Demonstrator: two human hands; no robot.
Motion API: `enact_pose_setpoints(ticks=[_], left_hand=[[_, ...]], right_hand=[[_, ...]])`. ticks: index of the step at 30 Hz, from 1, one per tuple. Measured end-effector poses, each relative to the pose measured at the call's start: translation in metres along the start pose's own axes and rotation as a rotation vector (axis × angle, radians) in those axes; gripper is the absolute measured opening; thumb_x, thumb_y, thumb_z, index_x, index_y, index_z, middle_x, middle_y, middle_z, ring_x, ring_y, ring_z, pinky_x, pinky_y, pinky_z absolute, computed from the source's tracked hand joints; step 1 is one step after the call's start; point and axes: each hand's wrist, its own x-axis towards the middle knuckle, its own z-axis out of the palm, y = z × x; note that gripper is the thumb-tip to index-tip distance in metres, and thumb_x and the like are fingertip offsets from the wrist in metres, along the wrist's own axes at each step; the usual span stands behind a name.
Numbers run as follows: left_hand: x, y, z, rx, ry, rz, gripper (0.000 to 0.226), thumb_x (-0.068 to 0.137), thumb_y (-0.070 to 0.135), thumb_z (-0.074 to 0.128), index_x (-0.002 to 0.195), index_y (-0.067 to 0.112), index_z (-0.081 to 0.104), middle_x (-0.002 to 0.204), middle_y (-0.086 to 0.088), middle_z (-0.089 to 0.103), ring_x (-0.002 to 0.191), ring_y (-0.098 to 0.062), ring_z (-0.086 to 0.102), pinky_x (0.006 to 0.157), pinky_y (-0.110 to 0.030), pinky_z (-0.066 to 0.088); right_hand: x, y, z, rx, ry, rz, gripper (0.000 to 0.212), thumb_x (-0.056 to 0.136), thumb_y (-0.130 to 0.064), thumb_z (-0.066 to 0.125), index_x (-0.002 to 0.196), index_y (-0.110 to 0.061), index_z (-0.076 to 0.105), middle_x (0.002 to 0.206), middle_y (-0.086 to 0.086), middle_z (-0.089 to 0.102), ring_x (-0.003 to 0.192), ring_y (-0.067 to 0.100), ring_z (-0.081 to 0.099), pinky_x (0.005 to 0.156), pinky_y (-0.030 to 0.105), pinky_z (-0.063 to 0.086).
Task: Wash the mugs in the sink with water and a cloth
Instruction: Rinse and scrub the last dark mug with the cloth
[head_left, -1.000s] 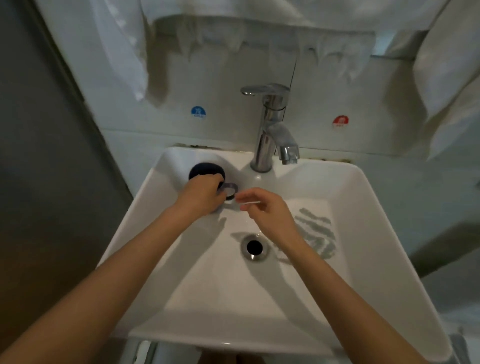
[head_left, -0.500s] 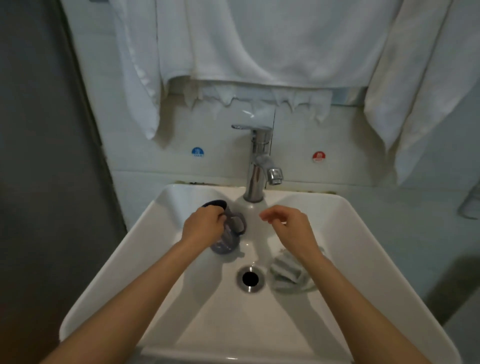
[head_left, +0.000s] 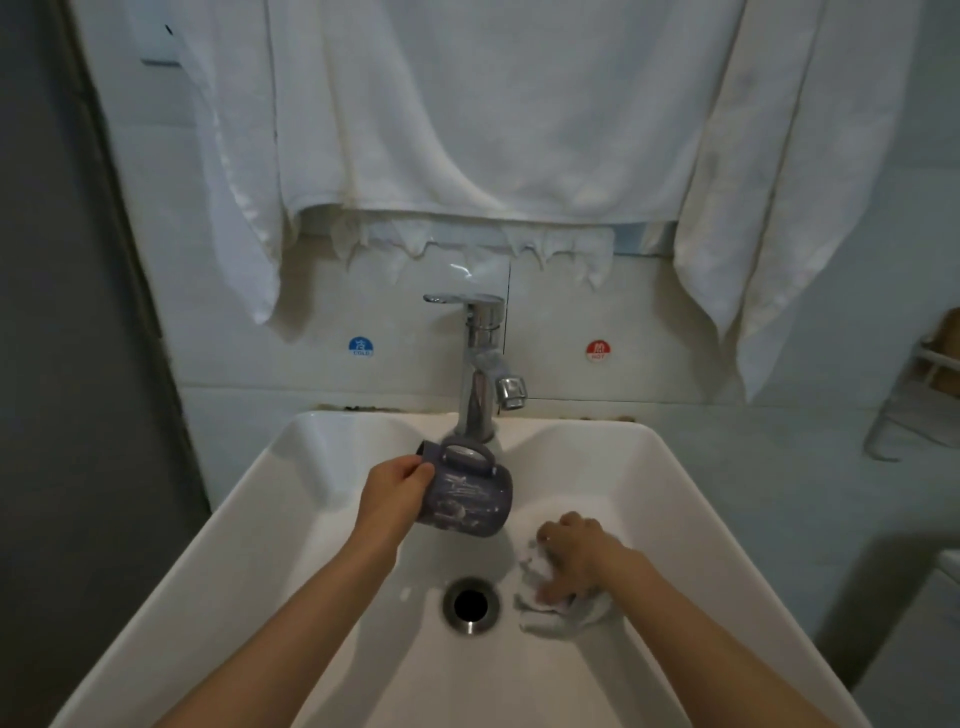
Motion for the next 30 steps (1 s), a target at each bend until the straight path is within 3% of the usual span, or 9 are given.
enact_pose_setpoints(ticks=[2, 6, 8, 12, 16, 21, 24, 27, 30], left_hand=[[-0.001, 0.0, 0.0, -0.006, 0.0, 0.014, 0.017, 0.094, 0.006, 0.048, 0.088, 0.004, 0.064, 0.081, -0.011, 0.063, 0.068, -0.017, 0.057, 0.058, -0.021, 0.043], [-0.005, 0.004, 0.002, -0.017, -0.015, 0.045, 0.017, 0.095, 0.008, 0.046, 0.09, 0.008, 0.063, 0.081, -0.007, 0.063, 0.071, -0.015, 0.058, 0.059, -0.02, 0.043], [-0.007, 0.005, 0.003, -0.034, -0.018, 0.052, 0.017, 0.096, 0.008, 0.045, 0.09, 0.009, 0.062, 0.079, -0.004, 0.062, 0.071, -0.014, 0.057, 0.059, -0.018, 0.043], [-0.012, 0.01, 0.007, -0.093, -0.026, 0.039, 0.019, 0.096, 0.006, 0.045, 0.086, 0.01, 0.061, 0.076, -0.002, 0.061, 0.07, -0.014, 0.056, 0.059, -0.018, 0.042], [-0.016, 0.011, 0.009, -0.097, -0.046, 0.04, 0.023, 0.096, 0.006, 0.045, 0.08, 0.014, 0.061, 0.077, -0.003, 0.062, 0.07, -0.014, 0.057, 0.058, -0.019, 0.042], [-0.019, 0.01, 0.01, -0.047, -0.059, 0.075, 0.023, 0.095, 0.005, 0.046, 0.08, 0.013, 0.062, 0.076, -0.005, 0.063, 0.07, -0.015, 0.058, 0.06, -0.02, 0.044], [-0.019, 0.009, 0.008, -0.039, -0.057, 0.096, 0.023, 0.095, 0.006, 0.046, 0.081, 0.014, 0.062, 0.075, -0.002, 0.063, 0.07, -0.013, 0.059, 0.059, -0.019, 0.043], [-0.019, 0.008, 0.008, -0.037, -0.062, 0.109, 0.022, 0.096, 0.007, 0.045, 0.083, 0.013, 0.063, 0.076, -0.002, 0.064, 0.07, -0.013, 0.059, 0.058, -0.018, 0.042], [-0.019, 0.008, 0.009, -0.056, -0.065, 0.099, 0.019, 0.096, 0.007, 0.045, 0.089, 0.011, 0.063, 0.078, -0.002, 0.064, 0.072, -0.013, 0.059, 0.059, -0.018, 0.042]], right_hand=[[0.001, 0.0, 0.001, 0.043, 0.01, -0.015, 0.074, 0.073, -0.043, 0.073, 0.135, -0.02, 0.039, 0.131, 0.008, 0.037, 0.121, 0.031, 0.04, 0.099, 0.042, 0.041], [-0.003, 0.002, -0.004, 0.15, 0.123, -0.063, 0.039, 0.083, -0.02, 0.065, 0.12, -0.016, 0.056, 0.125, 0.007, 0.054, 0.111, 0.025, 0.053, 0.09, 0.027, 0.041], [-0.012, 0.011, -0.017, 0.291, 0.204, -0.068, 0.032, 0.082, -0.018, 0.067, 0.114, -0.015, 0.06, 0.116, 0.005, 0.059, 0.101, 0.02, 0.054, 0.084, 0.024, 0.039], [-0.038, 0.042, -0.072, 0.495, 0.49, 0.003, 0.026, 0.082, -0.016, 0.067, 0.107, -0.011, 0.06, 0.097, 0.001, 0.054, 0.09, 0.019, 0.052, 0.07, 0.021, 0.032], [-0.05, 0.073, -0.116, 0.476, 0.741, 0.17, 0.022, 0.083, -0.012, 0.064, 0.104, -0.006, 0.061, 0.101, 0.015, 0.063, 0.098, 0.03, 0.058, 0.071, 0.028, 0.037], [-0.04, 0.094, -0.087, 0.25, 0.561, 0.325, 0.027, 0.086, -0.023, 0.06, 0.112, -0.017, 0.063, 0.119, 0.011, 0.06, 0.112, 0.031, 0.055, 0.089, 0.034, 0.046], [-0.029, 0.097, -0.052, 0.267, 0.426, 0.33, 0.049, 0.093, -0.03, 0.049, 0.14, -0.021, 0.038, 0.141, 0.015, 0.038, 0.129, 0.034, 0.038, 0.104, 0.04, 0.037], [-0.026, 0.099, -0.045, 0.39, 0.482, 0.306, 0.06, 0.096, -0.035, 0.045, 0.147, -0.018, 0.019, 0.151, 0.018, 0.02, 0.135, 0.038, 0.028, 0.108, 0.041, 0.029], [-0.03, 0.099, -0.042, 0.357, 0.516, 0.274, 0.056, 0.095, -0.032, 0.047, 0.145, -0.02, 0.026, 0.15, 0.015, 0.021, 0.128, 0.037, 0.039, 0.103, 0.04, 0.036]])
